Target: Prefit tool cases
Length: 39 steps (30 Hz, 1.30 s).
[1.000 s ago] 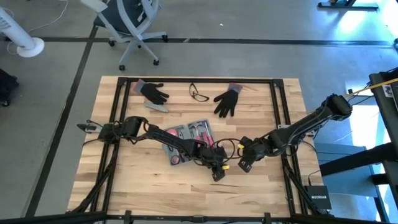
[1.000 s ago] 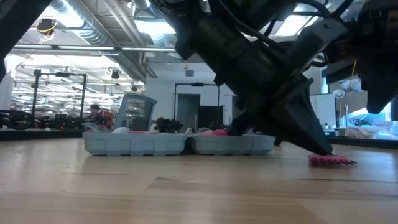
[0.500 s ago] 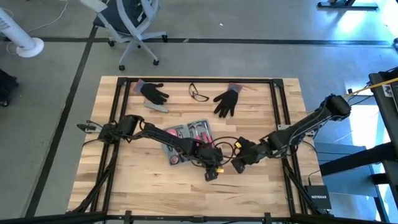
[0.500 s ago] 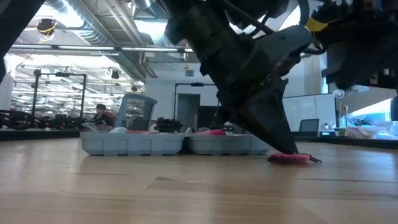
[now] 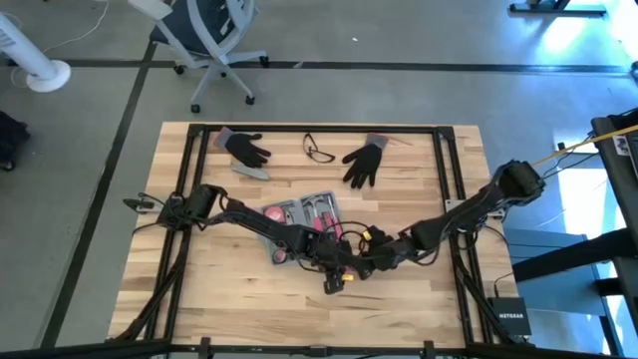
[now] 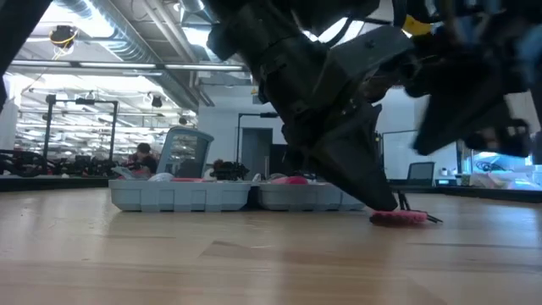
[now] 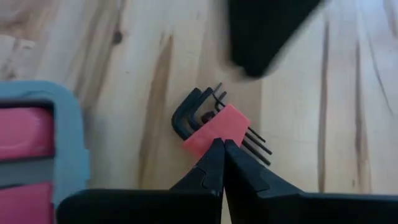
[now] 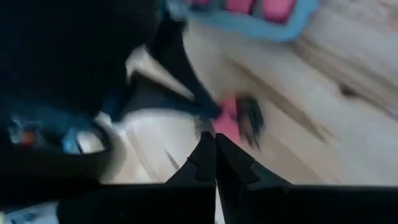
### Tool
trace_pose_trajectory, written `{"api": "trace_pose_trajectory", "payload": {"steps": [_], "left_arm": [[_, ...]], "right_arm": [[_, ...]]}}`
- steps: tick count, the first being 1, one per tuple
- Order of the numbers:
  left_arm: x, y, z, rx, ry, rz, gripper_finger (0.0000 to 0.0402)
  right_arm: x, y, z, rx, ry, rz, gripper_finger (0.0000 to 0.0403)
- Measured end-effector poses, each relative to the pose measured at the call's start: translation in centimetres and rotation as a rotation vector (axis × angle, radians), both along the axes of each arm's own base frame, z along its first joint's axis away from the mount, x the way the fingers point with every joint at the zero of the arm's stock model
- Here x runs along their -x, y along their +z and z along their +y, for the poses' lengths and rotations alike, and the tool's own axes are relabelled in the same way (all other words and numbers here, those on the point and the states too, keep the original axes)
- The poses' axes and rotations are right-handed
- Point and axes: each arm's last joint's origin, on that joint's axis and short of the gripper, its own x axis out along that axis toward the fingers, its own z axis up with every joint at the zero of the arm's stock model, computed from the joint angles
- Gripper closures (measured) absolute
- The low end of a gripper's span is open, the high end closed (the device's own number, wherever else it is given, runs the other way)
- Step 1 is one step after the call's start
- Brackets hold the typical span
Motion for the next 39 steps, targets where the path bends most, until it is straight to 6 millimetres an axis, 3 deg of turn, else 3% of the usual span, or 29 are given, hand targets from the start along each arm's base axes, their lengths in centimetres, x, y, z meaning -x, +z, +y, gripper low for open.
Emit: {"api": "trace_pose_trajectory", "payload": {"steps": [5,11,21,28,32,35,39], "left_arm": [[0.3,-0.1,-0.9,-0.004,-0.024,-0.011,0.0402],[0.4,-0.2,-1.2,-0.010,-0.056,-0.002,0.0402],[0.4,-0.2,-1.2,-0.017,-0.066,-0.003,0.0402],[0.4,-0.2,-1.1,-0.070,-0.019,-0.013,0.0402],[0.6,-0.4,-1.0,-0.120,-0.011,0.008,0.0402],[0.6,-0.4,-1.1,-0.127,-0.004,0.007,0.0402],[0.9,-0.4,-1.8,-0.127,0.010,0.010,0.0401]], "right_arm": [[-1.2,-1.6,-1.5,0.026,-0.078,0.026,0.0403],[-2.3,-2.6,-1.3,-0.033,-0.012,-0.002,0.0403],[-2.3,-3.7,-0.3,-0.071,0.047,0.035,0.0403],[-2.8,-3.8,-0.9,-0.053,0.035,-0.002,0.0403],[-1.8,-4.0,-0.6,0.002,-0.040,0.049,0.0403],[-1.2,-2.8,-1.7,0.013,-0.061,-0.044,0.0403],[-0.5,0.6,-3.3,0.032,-0.056,-0.083,0.0403]]}}
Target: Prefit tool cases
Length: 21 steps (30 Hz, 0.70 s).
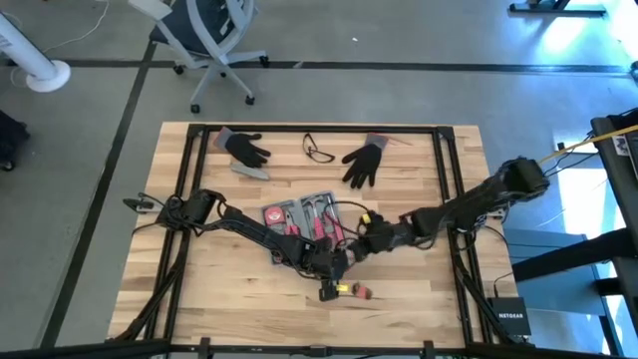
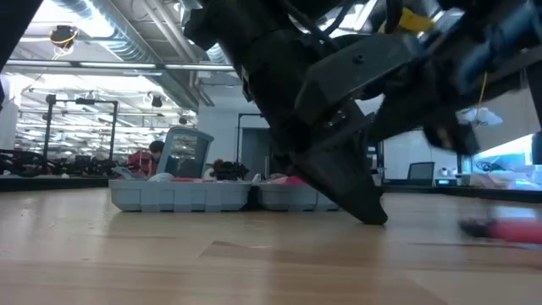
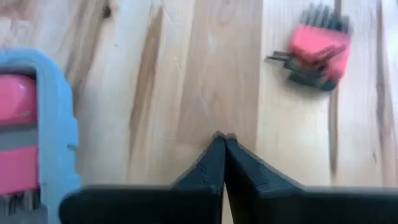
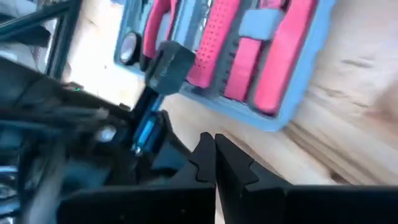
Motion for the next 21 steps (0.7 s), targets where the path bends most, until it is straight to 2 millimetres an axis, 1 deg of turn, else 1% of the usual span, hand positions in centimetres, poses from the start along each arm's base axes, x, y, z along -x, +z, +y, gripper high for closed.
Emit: {"api": "trace_pose_trajectory", "payload": {"steps": [3,6,8,11,14,16,17,19,21], "left_arm": [[0.1,0.0,-0.2,0.013,0.007,0.002,0.0401],[0.0,0.0,-0.1,0.021,0.010,0.005,0.0401],[0.0,0.1,0.2,0.019,0.004,0.009,0.0401],[0.2,0.7,0.8,0.009,0.007,0.029,0.0401],[0.6,2.0,1.3,-0.023,0.032,0.024,0.0401],[0.7,2.9,1.4,-0.057,0.059,0.003,0.0401],[0.8,3.1,1.4,-0.070,0.066,0.003,0.0401],[1.0,3.1,1.1,-0.080,0.069,0.001,0.0401],[1.1,3.0,0.7,-0.078,0.062,0.000,0.0401]], "right_arm": [[1.5,0.6,-0.8,0.061,0.029,0.077,0.0403],[2.4,2.0,-1.4,0.095,-0.002,0.068,0.0403],[3.1,2.5,-1.8,0.139,-0.033,0.078,0.0403],[4.4,3.8,-2.3,0.176,-0.064,0.069,0.0403],[6.1,4.8,-2.6,0.192,-0.061,0.094,0.0403],[7.1,5.3,-2.2,0.174,-0.044,0.091,0.0403],[7.5,5.6,-1.7,0.156,-0.017,0.082,0.0403],[8.2,5.8,-0.2,0.105,0.074,0.069,0.0403],[8.6,5.6,1.8,0.066,0.142,0.054,0.0403]]}}
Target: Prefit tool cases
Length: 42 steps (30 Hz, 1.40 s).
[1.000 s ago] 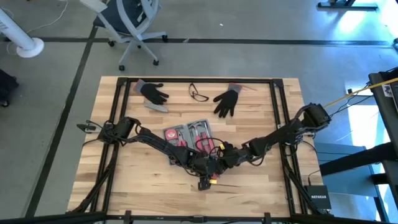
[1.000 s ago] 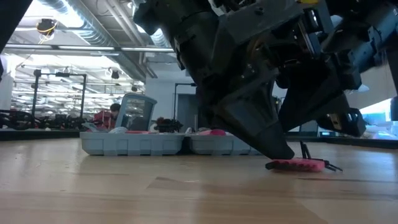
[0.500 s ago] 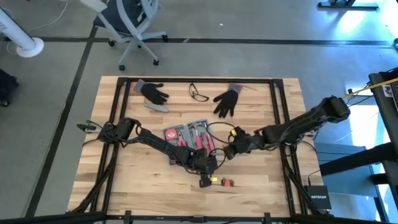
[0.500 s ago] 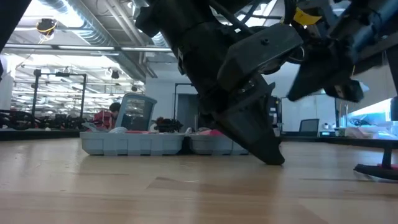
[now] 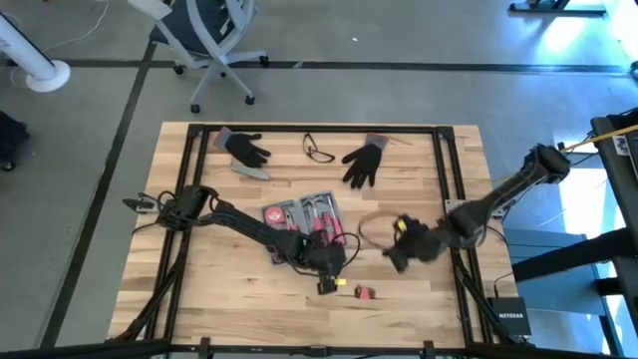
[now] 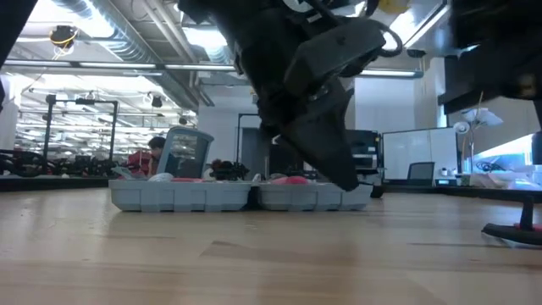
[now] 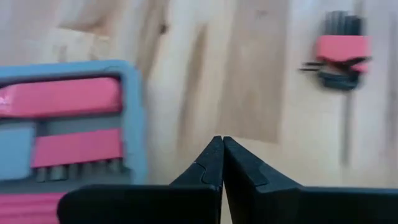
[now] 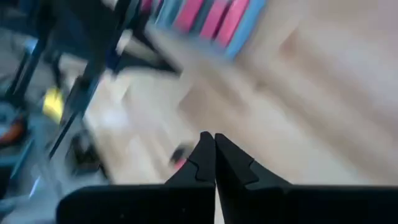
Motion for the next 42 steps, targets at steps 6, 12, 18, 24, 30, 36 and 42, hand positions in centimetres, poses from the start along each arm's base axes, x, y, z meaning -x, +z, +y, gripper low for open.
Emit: {"api": "trace_pose_trajectory", "payload": {"steps": [6,12,18,24,30,36,42], "left_arm": [[0.1,0.1,-0.8,0.031,0.003,-0.020,0.0401],[0.4,0.3,-2.4,0.123,0.064,-0.039,0.0401],[2.2,-0.1,-5.2,0.163,0.174,0.002,0.0401],[3.9,0.0,-8.7,0.172,0.122,-0.009,0.0401],[5.3,-0.6,-11.6,0.165,0.062,-0.027,0.0401],[5.9,-0.2,-13.8,0.232,0.069,-0.104,0.0401],[6.0,-0.2,-13.9,0.256,0.138,-0.118,0.0401]], "right_arm": [[-0.6,-1.9,5.1,-0.064,0.127,-0.055,0.0403],[-2.5,-5.6,7.6,-0.065,0.154,-0.034,0.0403],[-4.2,-8.7,9.4,-0.079,0.227,-0.024,0.0403],[-5.6,-9.9,9.8,-0.045,0.178,-0.032,0.0403],[-6.5,-10.0,8.9,-0.020,0.131,-0.021,0.0403],[-6.6,-10.2,8.1,0.018,0.127,0.023,0.0403],[-7.4,-10.1,7.2,0.047,0.132,-0.009,0.0403]]}}
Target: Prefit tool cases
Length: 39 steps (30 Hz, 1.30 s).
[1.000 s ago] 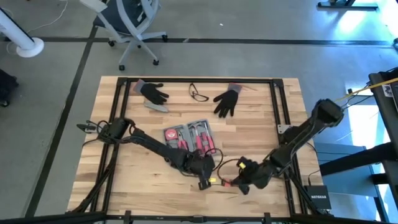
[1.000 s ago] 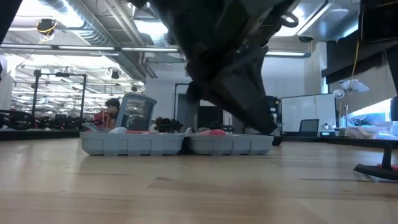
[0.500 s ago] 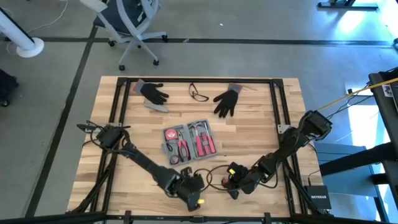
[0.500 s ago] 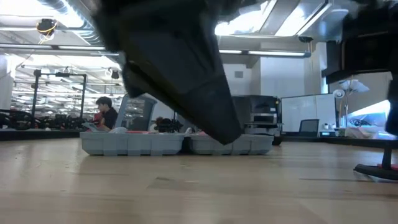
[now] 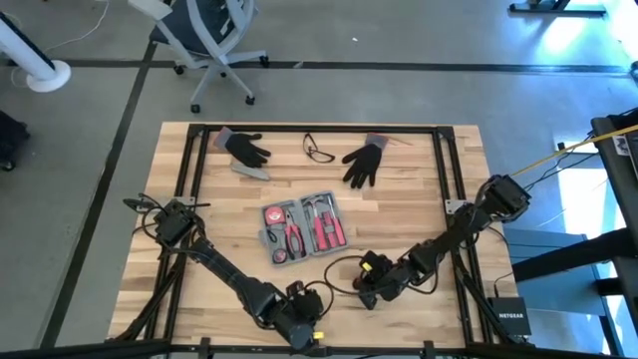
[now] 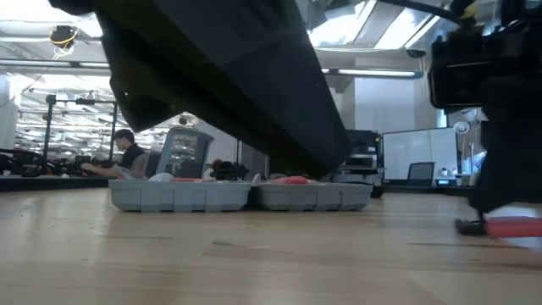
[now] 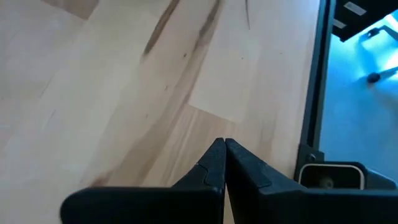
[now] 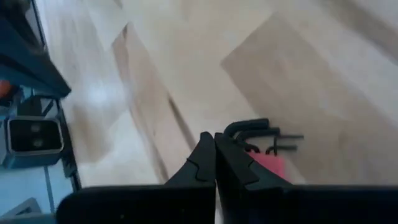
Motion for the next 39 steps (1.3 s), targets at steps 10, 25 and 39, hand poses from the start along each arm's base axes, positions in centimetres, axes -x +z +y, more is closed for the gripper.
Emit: {"api": "trace_pose_trajectory", "payload": {"steps": [10,25,39], "left_arm": [[-0.8,0.5,0.6,-0.009,0.038,-0.033,0.0401],[-5.4,-1.6,5.8,0.048,0.440,-0.221,0.0401],[-5.4,-2.2,4.1,0.126,0.522,-0.336,0.0401]], "right_arm": [[-2.2,0.5,-2.6,0.054,-0.126,-0.106,0.0403],[-0.3,5.4,-5.9,0.170,-0.150,-0.117,0.0403],[1.4,3.9,-6.7,0.016,-0.063,0.020,0.0403]]}}
